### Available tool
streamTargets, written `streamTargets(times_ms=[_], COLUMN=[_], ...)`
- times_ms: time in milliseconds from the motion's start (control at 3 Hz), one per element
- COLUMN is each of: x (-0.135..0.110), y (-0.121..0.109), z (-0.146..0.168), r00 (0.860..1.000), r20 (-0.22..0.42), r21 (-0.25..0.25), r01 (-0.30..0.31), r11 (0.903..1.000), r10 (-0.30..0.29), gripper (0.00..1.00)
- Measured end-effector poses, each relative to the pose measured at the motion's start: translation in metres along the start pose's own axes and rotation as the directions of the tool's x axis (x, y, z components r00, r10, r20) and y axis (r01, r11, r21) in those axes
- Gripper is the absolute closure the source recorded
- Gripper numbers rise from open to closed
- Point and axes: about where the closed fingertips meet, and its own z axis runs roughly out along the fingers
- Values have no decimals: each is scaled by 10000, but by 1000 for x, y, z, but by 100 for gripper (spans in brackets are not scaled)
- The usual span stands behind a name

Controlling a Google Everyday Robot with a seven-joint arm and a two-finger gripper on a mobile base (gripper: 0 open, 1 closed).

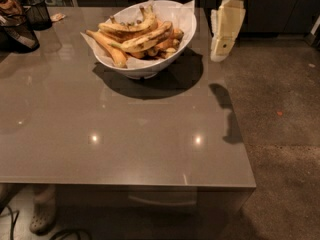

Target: Pick banana from white bowl

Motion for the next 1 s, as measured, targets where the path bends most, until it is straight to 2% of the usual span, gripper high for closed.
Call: streamTargets(times_ms=[333, 667, 1000], x=[-21, -52, -77], y=[-26, -50, -66], z=[9, 19, 32], r00=[9961, 9840, 9717], r20=[304, 594, 821], r21=[34, -28, -120], r01=[833, 1686, 2232], r11=[9965, 9857, 9747], r10=[-834, -1682, -2215], gripper=[0, 0, 11])
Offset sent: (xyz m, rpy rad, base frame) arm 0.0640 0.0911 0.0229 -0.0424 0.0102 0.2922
